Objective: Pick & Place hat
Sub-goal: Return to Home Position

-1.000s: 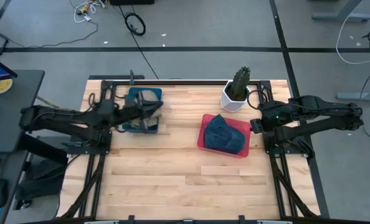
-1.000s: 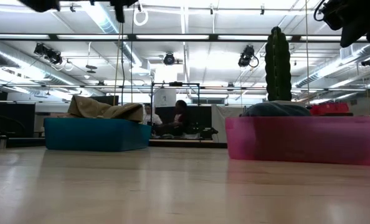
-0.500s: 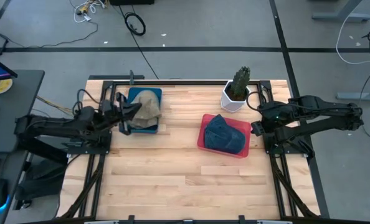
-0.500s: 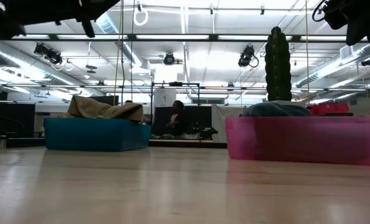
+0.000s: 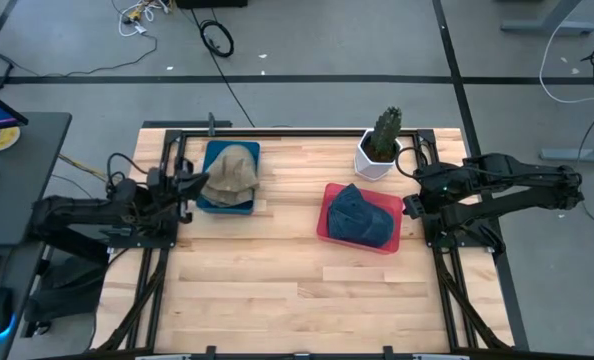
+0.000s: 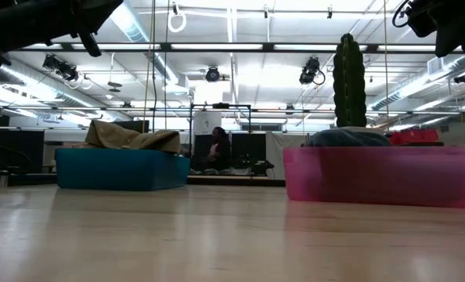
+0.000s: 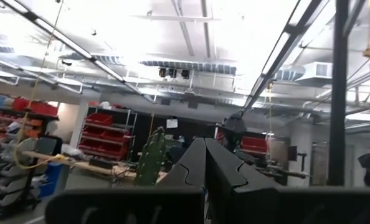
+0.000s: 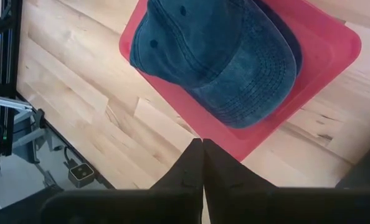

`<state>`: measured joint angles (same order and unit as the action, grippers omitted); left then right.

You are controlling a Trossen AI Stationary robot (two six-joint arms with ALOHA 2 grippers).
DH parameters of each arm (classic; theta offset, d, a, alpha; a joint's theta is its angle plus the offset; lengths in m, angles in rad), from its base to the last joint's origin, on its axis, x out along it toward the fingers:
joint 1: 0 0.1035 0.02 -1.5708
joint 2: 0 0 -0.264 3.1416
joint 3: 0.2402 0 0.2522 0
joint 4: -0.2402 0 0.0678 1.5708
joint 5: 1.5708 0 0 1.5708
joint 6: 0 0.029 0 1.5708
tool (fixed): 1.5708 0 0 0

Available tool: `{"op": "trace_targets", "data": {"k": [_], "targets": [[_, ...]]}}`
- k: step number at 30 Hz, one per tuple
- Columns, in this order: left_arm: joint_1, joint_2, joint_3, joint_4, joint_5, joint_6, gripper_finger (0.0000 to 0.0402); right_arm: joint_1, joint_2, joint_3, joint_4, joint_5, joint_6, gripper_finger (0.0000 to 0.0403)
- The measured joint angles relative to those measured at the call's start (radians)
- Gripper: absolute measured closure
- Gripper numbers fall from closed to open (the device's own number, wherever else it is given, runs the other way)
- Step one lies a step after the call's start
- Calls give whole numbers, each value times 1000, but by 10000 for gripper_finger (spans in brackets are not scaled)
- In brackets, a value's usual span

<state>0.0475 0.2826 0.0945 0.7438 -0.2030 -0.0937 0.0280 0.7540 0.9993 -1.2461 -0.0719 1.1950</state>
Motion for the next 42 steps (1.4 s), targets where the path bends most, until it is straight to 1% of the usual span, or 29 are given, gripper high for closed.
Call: {"op": "trace_targets", "data": {"k": [7,14,17,25,34,37,42], "targets": [[0,-82,-37,-3,40,7,399,0,0,0,0,0,14,399],[0,-144,-39,-60,70,27,399,0,0,0,1,-21,23,399],[0,-175,-39,-130,71,27,399,0,0,0,1,-40,19,399],[0,-280,-39,-284,69,27,399,0,0,0,1,-43,20,399],[0,-281,-39,-364,68,21,399,0,3,0,8,-44,30,399],[0,-280,-39,-474,68,-3,399,0,5,-1,13,-44,28,399],[0,-280,-39,-569,68,-22,399,0,9,-1,13,-44,20,399]]}}
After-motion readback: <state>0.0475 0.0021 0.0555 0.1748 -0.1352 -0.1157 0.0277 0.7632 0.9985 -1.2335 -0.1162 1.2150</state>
